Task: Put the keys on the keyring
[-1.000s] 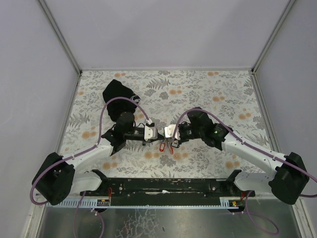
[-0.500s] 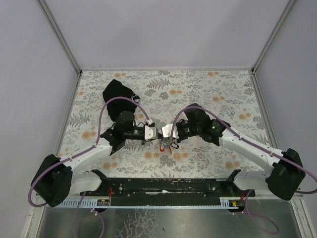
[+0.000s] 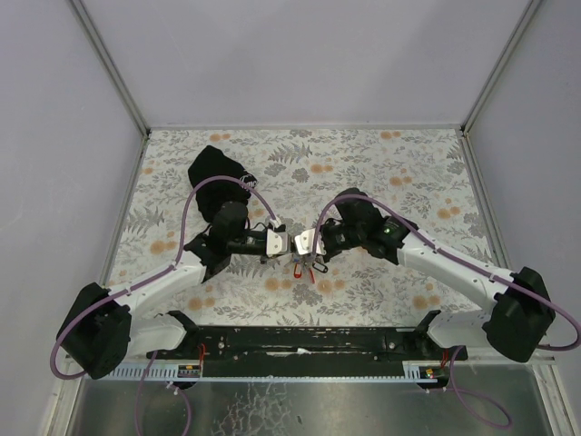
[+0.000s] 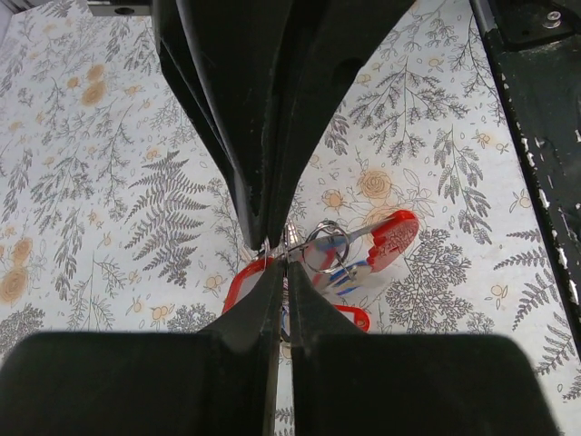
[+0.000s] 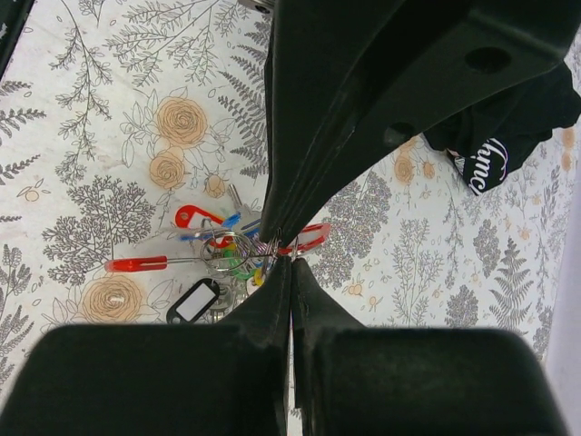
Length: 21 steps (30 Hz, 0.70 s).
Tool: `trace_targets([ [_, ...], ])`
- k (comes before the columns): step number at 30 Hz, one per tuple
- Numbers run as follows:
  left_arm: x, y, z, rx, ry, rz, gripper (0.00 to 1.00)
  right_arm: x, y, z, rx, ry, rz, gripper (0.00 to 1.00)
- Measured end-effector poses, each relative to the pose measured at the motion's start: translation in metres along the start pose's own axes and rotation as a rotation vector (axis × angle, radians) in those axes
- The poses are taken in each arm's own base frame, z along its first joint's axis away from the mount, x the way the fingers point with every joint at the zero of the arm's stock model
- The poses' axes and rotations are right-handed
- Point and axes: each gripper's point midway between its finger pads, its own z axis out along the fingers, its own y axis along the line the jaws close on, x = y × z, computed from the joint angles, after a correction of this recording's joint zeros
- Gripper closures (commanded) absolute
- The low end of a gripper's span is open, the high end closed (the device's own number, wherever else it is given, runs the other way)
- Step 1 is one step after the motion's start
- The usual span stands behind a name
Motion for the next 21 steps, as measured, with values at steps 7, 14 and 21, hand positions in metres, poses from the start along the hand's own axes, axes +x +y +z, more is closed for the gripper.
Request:
trace_targets([
  [7,0.000,0.004,0.000,-0.021,0.005,-0.002,1.00,0.002,-0.009,-0.013,0.101,0.034,0.030,1.00],
  [14,0.003,0.006,-0.001,-0.037,0.012,-0.008,1.00,0.003,-0.014,-0.043,0.301,0.055,0.270,1.00],
  [21,0.001,0.005,-0.002,-0.043,0.003,-0.001,1.00,0.031,0.013,-0.058,0.420,0.175,0.783,1.00],
])
